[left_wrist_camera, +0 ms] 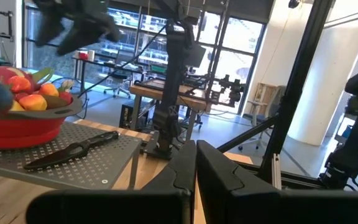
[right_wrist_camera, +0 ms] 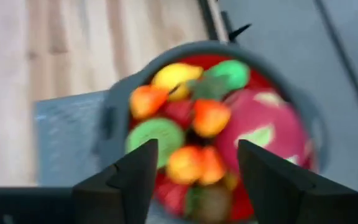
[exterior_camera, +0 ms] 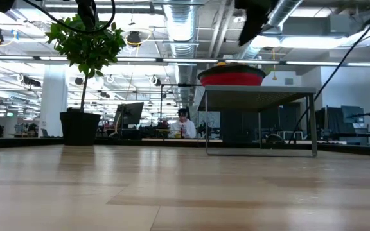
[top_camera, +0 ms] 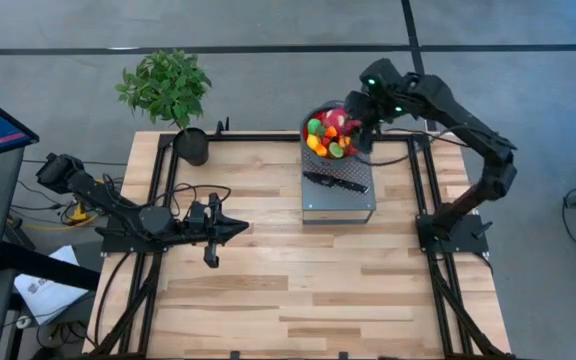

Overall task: Pick & Place Fruit
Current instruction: Return to Home Position

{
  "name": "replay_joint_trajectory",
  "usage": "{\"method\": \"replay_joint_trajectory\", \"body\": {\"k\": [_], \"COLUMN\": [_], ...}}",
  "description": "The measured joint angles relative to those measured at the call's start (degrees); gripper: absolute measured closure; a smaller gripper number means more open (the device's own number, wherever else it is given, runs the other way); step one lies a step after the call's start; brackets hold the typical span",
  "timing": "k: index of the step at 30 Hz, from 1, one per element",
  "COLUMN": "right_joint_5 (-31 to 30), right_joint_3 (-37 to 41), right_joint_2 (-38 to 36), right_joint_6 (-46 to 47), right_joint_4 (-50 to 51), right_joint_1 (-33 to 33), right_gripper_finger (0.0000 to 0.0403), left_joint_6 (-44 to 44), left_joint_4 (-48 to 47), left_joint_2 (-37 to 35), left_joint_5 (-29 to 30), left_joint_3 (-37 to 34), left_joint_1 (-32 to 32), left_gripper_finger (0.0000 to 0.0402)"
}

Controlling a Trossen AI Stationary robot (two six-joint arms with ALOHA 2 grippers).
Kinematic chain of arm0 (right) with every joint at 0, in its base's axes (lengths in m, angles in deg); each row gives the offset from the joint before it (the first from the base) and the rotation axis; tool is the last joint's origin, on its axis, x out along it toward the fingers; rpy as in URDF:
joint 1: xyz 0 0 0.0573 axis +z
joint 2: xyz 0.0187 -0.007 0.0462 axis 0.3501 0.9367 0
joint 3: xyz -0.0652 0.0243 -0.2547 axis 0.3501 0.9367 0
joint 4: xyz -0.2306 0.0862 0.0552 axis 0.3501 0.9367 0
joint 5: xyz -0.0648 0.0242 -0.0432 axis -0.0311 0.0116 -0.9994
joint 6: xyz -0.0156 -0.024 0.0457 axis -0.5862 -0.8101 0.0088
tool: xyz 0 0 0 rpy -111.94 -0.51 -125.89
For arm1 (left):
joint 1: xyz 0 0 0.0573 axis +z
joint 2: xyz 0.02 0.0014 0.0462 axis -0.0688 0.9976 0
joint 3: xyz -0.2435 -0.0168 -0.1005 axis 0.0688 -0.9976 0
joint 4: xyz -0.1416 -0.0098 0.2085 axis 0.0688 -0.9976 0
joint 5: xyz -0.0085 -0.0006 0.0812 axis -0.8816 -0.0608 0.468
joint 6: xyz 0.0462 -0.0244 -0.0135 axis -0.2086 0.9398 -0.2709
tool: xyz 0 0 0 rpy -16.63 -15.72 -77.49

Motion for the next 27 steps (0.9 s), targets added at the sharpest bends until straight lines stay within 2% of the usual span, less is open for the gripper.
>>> {"method": "replay_joint_trajectory", "body": {"k": [4,7,11,12,17,20,23,27], "right_joint_5": [6.1,9.5,9.6,9.6,9.6,8.8,6.0,1.3], "right_joint_3": [5.3,13.9,26.5,29.4,42.7,49.7,55.7,62.4], "right_joint_2": [-5.2,-9.9,-16.0,-17.5,-23.9,-26.9,-29.1,-30.7], "right_joint_6": [3.5,5.5,9.5,10.6,16.5,18.5,19.8,21.7], "right_joint_4": [-0.4,-8.4,-21.3,-24.7,-41.9,-52.5,-60.3,-71.4], "right_joint_1": [1.4,4.4,8.8,9.8,15.4,18.9,21.8,25.0], "right_gripper_finger": [0.0235,0.0302,0.0387,0.0394,0.0377,0.0387,0.0400,0.0397], "left_joint_6": [-0.3,-3.0,-5.3,-5.5,-5.5,-5.5,-5.4,-5.4], "left_joint_4": [0.0,0.0,0.4,0.5,0.6,0.8,0.9,0.9], "left_joint_2": [0.0,0.0,0.0,0.0,0.0,0.0,0.0,0.0], "left_joint_5": [0.0,0.0,0.0,0.0,0.0,0.0,0.0,0.0], "left_joint_3": [0.0,0.0,0.0,0.0,0.0,0.0,0.0,0.0], "left_joint_1": [0.0,0.0,0.0,0.0,0.0,0.0,0.0,0.0], "left_gripper_finger": [0.0396,0.0396,0.0396,0.0396,0.0396,0.0396,0.0396,0.0396]}}
